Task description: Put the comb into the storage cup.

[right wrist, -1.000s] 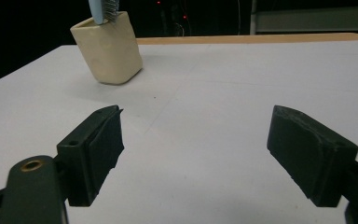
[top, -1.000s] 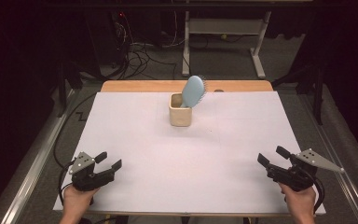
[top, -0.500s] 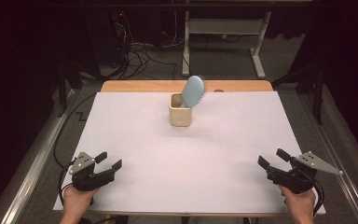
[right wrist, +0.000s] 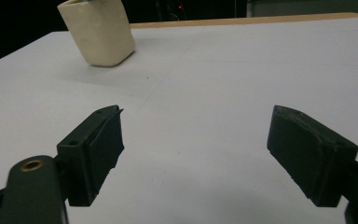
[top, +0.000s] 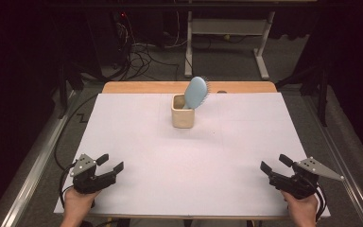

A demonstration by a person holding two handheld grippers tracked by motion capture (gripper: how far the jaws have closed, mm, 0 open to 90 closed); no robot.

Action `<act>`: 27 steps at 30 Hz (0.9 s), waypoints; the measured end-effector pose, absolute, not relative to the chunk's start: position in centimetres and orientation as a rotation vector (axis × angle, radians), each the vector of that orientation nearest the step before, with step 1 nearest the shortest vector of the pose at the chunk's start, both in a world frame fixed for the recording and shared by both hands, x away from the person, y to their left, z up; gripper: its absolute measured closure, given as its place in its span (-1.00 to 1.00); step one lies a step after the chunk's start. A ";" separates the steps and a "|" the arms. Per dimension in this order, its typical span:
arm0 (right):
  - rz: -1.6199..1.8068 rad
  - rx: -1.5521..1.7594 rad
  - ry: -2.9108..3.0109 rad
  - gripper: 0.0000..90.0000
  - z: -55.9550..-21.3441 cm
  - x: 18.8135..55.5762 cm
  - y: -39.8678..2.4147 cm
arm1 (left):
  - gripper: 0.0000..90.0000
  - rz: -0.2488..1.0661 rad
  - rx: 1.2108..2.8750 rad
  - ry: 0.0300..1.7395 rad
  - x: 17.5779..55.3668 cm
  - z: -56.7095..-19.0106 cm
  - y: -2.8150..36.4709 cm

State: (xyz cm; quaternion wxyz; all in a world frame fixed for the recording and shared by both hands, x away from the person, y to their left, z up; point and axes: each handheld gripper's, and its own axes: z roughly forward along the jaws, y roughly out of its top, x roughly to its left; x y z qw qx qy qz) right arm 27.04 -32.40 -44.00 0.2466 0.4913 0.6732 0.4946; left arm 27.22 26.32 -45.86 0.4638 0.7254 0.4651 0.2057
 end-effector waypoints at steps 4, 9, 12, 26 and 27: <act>1.341 1.344 1.839 -0.58 -44.4 27.0 -32.4 | -0.31 0.505 1.782 1.144 27.2 -45.9 26.3; 1.322 1.345 1.841 -0.58 -44.8 26.8 -32.4 | -0.31 0.500 1.780 1.146 27.2 -45.9 26.4; 1.320 1.347 1.842 -0.58 -45.1 26.8 -32.5 | -0.31 0.499 1.779 1.146 27.2 -45.9 26.4; 1.275 1.320 1.849 -0.58 -45.7 25.7 -32.6 | -0.31 0.487 1.774 1.144 27.3 -45.9 26.4; 1.270 1.321 1.843 -0.58 -45.7 25.6 -32.6 | -0.31 0.486 1.773 1.144 27.3 -45.9 26.4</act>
